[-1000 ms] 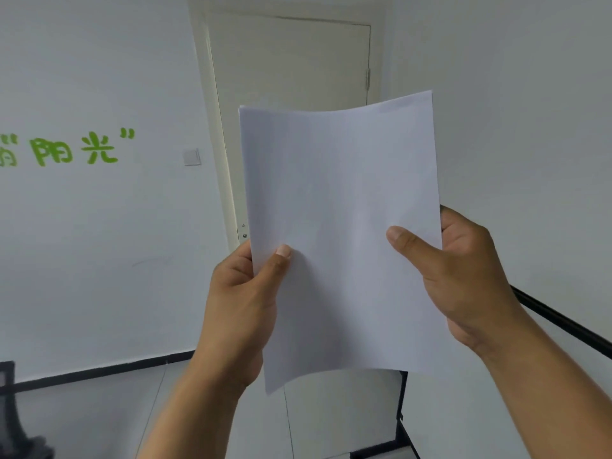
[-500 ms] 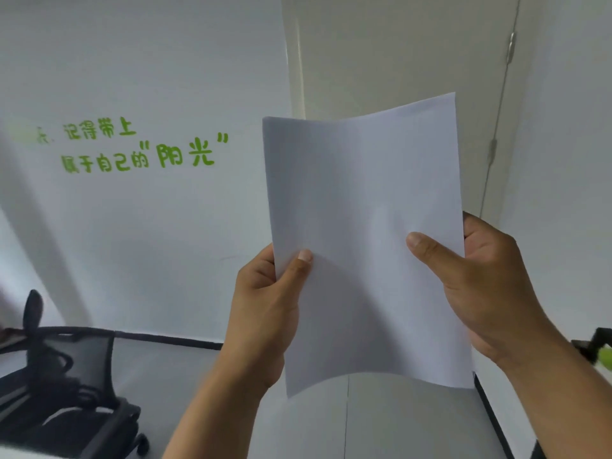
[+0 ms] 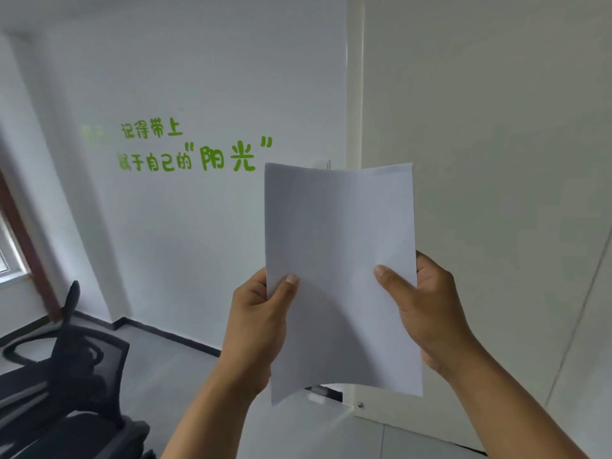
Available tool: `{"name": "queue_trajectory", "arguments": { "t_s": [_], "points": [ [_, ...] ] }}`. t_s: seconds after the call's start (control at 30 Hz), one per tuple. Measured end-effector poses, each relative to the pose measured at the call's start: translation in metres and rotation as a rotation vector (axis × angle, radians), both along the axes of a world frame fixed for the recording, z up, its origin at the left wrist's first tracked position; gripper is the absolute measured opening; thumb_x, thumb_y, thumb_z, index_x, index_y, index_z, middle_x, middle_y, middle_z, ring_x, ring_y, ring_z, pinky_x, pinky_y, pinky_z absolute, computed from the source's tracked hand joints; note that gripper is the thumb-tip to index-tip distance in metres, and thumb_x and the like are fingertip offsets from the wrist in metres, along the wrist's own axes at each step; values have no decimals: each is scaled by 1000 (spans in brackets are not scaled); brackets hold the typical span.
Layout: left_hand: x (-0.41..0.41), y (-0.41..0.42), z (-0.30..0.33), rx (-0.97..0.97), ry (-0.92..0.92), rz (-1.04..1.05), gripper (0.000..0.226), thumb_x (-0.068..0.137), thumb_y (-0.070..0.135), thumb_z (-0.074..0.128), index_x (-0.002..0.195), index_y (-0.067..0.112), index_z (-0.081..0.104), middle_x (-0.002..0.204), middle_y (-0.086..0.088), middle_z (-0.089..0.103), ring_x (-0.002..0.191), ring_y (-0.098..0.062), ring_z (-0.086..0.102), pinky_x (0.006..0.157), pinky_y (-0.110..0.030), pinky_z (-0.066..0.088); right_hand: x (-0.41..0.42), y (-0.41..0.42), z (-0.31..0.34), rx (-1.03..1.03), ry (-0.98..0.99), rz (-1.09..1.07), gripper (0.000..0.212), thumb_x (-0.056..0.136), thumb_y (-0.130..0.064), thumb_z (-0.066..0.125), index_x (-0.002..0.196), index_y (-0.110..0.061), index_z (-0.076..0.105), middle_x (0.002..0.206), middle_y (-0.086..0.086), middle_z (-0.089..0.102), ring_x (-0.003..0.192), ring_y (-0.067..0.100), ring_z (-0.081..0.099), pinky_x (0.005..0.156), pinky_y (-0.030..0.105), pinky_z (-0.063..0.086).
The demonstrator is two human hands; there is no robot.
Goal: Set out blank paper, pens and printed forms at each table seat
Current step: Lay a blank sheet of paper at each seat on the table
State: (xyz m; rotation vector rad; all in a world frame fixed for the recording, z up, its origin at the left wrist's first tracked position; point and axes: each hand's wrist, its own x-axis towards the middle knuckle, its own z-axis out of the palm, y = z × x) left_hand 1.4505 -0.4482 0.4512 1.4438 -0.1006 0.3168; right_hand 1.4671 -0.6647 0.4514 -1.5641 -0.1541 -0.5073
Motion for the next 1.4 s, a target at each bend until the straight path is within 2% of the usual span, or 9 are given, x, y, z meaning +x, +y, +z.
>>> {"name": "queue_trajectory", "arguments": {
  "t_s": [0.13,0.27,0.43,0.67,0.77,0.9,1.07,1.17,1.4],
  "points": [
    [87,21,-1,6,0,49,22,112,14,59,105,13,80,97,-8,83,82,-22,77,74,-40,64,90,21,4,-50,5,17,14,103,-17,72,115,-24,76,110,-11,82,105,16,78,103,50,60],
    [170,57,8,17,10,110,19,112,16,60,106,13,78,91,0,82,74,-12,76,66,-25,62,184,55,18,-110,25,53,9,103,-23,72,110,-27,76,105,-10,82,101,22,78,99,57,61],
    [254,100,13,41,49,182,20,111,20,61,107,17,80,97,-4,84,82,-20,78,77,-40,66,283,98,26,-135,6,119,9,103,-27,71,111,-27,75,106,-12,81,102,20,77,100,54,61],
    [373,165,9,72,40,335,22,111,14,58,106,13,79,95,-6,83,79,-20,77,73,-36,66,428,180,18,-153,-13,242,7,102,-27,70,108,-25,74,101,-11,81,98,24,77,91,48,63],
    [426,196,5,98,16,416,22,109,9,56,103,10,78,86,-3,80,74,-18,74,66,-30,63,496,221,13,-137,-29,320,6,103,-25,69,107,-24,73,98,-14,80,95,18,76,83,38,62],
    [492,241,2,113,49,541,18,108,8,55,102,1,71,84,-8,73,74,-23,67,70,-38,57,585,278,10,-144,-39,429,5,103,-25,69,106,-23,72,101,-12,78,95,14,74,83,33,58],
    [550,309,-5,107,98,732,18,108,11,56,107,-5,65,85,-11,65,75,-23,58,71,-38,50,670,364,12,-185,-41,592,4,104,-24,69,100,-22,70,96,-12,76,88,11,71,75,27,53],
    [570,353,-11,82,132,792,20,106,11,55,112,-5,65,88,-10,66,78,-25,57,72,-41,50,700,420,7,-186,-35,689,6,104,-24,69,108,-23,72,104,-12,78,97,12,73,80,29,55],
    [609,481,-32,40,122,962,20,110,13,54,107,8,72,90,-14,73,80,-25,63,73,-39,54,767,583,-16,-211,-44,857,5,103,-27,69,107,-25,72,100,-16,79,95,11,75,85,36,60]
  ]
}}
